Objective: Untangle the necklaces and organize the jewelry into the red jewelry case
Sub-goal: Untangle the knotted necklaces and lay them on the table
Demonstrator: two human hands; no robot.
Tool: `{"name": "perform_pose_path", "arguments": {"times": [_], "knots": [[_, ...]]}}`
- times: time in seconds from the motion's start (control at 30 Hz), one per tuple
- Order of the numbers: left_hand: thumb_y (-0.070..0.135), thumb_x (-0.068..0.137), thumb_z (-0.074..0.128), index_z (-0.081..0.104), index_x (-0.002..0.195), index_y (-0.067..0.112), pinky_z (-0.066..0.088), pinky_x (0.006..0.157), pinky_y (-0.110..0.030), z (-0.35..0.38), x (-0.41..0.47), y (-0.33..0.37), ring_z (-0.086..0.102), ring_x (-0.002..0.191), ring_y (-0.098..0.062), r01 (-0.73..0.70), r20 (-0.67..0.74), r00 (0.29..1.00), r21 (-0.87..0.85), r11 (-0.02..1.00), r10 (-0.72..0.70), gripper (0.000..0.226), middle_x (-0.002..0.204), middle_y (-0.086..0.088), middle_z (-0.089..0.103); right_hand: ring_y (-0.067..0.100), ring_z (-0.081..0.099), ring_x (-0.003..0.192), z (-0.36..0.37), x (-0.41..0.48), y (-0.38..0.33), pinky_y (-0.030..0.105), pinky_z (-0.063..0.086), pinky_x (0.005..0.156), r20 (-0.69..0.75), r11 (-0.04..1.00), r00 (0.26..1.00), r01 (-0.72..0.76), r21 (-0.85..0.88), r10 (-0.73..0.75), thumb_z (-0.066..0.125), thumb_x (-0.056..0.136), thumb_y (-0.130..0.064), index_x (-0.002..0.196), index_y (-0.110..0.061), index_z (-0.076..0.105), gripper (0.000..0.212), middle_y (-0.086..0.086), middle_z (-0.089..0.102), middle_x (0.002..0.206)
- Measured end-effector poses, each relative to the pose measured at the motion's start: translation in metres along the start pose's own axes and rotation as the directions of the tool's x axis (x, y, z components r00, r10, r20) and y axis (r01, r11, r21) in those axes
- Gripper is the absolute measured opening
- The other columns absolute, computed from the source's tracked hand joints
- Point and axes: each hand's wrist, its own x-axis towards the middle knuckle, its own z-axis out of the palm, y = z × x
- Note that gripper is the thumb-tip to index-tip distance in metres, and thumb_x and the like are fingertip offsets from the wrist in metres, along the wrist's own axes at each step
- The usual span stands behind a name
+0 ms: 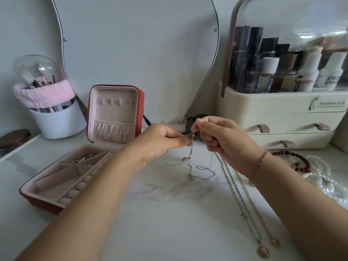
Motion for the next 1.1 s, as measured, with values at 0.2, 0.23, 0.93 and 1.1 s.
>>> {"name": "perform_pose_path", "arguments": {"times": [0.2,0.23,0.93,1.1], "knots": [[0.031,0.085,0.070,0.072,0.078,0.028,0.039,0.084,-0.016,0.0006,0.0028,-0.0062,0.058,0.108,-0.008,0.041,-0.021,0.999,0.036,0.999,-0.041,0.008,0.107,0.002,0.068,0.008,0.027,0.050,0.0014,-0.0006,0.0003,0.015,0.026,0.045,0.045,1.000,0.999,0.017,-0.014,-0.017,0.053,0.094,-0.024,0.078,-0.012,0.065,0.024,-0.006,0.034,0.055],[0.031,0.084,0.070,0.071,0.078,0.028,0.038,0.082,-0.017,0.0004,0.0032,-0.0064,0.058,0.106,-0.011,0.046,-0.035,0.998,0.047,0.998,-0.044,0.007,0.106,-0.002,0.066,0.008,0.027,0.050,0.0014,-0.0008,0.0000,0.015,0.026,0.045,0.050,1.000,0.998,0.022,-0.003,-0.022,0.053,0.094,-0.024,0.078,-0.012,0.065,0.023,-0.005,0.034,0.056],[0.004,0.090,0.056,0.055,0.077,0.022,0.048,0.068,-0.028,0.0067,0.0093,-0.0088,0.055,0.066,-0.013,-0.129,-0.197,0.971,0.060,0.990,0.139,0.022,0.071,0.009,0.067,0.012,0.031,0.054,0.0005,-0.0018,-0.0040,0.018,0.030,0.049,0.018,0.999,0.999,0.044,0.029,-0.045,0.054,0.093,-0.023,0.074,-0.013,0.066,0.025,0.002,0.039,0.061],[0.010,0.086,0.060,0.072,0.079,0.026,0.026,0.042,-0.014,0.0064,0.0064,-0.0068,0.034,0.040,-0.006,-0.107,-0.226,0.963,0.184,0.977,0.148,0.021,0.040,0.015,0.043,0.012,0.031,0.054,0.0001,-0.0022,-0.0047,0.018,0.029,0.049,0.014,0.998,0.999,0.046,0.030,-0.047,0.054,0.093,-0.022,0.075,-0.011,0.065,0.024,0.003,0.039,0.062]]}}
